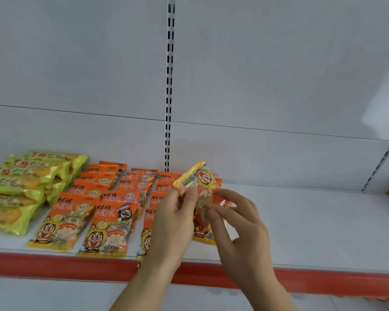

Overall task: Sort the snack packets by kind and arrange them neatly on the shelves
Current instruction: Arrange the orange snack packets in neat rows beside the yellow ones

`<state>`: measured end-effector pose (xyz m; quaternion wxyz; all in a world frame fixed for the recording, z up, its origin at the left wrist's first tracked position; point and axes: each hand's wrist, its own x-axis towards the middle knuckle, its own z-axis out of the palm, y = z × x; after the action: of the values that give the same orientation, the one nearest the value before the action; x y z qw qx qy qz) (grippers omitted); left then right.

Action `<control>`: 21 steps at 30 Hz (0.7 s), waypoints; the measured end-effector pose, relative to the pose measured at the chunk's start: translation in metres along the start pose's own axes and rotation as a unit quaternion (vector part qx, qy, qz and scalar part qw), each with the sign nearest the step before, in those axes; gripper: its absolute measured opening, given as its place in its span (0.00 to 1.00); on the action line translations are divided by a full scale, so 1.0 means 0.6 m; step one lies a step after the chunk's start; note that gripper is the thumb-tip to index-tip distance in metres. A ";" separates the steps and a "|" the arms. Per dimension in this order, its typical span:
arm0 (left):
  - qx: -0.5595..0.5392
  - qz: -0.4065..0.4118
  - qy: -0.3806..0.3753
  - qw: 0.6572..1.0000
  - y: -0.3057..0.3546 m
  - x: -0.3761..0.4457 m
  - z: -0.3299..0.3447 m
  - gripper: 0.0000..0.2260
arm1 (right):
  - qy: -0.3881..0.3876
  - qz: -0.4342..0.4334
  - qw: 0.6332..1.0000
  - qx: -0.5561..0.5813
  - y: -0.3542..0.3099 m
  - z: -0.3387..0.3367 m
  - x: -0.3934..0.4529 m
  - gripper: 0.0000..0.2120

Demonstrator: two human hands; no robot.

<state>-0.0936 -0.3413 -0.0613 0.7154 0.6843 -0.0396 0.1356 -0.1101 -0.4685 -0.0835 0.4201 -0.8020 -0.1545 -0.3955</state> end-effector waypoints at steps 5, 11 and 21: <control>0.002 -0.022 -0.032 0.999 0.018 -0.001 0.000 0.10 | -0.111 0.134 0.979 0.104 0.011 -0.034 0.017 0.21; 0.019 -0.052 -0.067 0.996 0.014 0.009 -0.013 0.16 | -0.184 0.151 0.966 0.100 0.017 -0.071 0.036 0.23; 0.127 0.002 -0.041 0.991 -0.002 0.015 -0.017 0.16 | -0.131 0.275 0.945 0.116 0.034 -0.081 0.064 0.30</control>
<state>-0.0861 -0.3299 -0.0610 0.6204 0.7743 -0.0528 0.1127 -0.0981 -0.5226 -0.0491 0.5792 -0.8034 -0.0260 -0.1355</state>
